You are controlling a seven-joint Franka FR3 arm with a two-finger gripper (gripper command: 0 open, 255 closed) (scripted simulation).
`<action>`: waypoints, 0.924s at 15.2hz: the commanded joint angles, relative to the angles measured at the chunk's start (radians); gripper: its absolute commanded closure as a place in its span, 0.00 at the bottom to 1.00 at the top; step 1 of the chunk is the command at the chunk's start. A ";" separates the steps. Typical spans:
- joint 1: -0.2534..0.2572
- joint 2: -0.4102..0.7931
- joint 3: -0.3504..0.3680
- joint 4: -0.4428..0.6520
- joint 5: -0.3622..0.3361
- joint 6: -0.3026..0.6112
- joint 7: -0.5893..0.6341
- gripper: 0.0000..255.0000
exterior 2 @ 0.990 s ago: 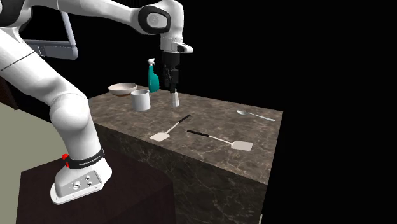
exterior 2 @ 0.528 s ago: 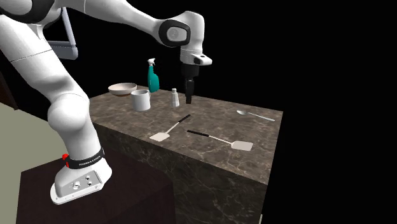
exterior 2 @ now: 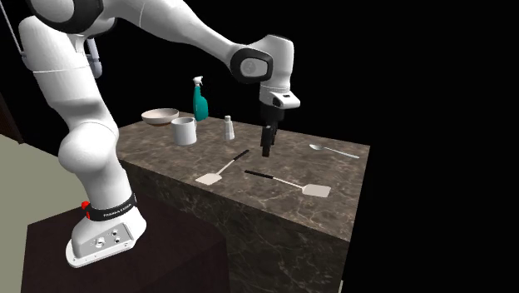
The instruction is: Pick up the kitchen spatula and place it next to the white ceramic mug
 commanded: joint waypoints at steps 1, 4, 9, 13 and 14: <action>-0.022 0.050 -0.021 0.029 0.012 0.026 0.038 0.00; -0.052 0.119 -0.052 0.063 0.035 0.067 0.092 0.00; -0.065 0.163 -0.063 0.055 0.053 0.121 0.109 0.00; -0.065 0.194 -0.061 0.025 0.066 0.179 0.100 0.00; -0.065 0.194 -0.061 0.025 0.066 0.179 0.100 0.00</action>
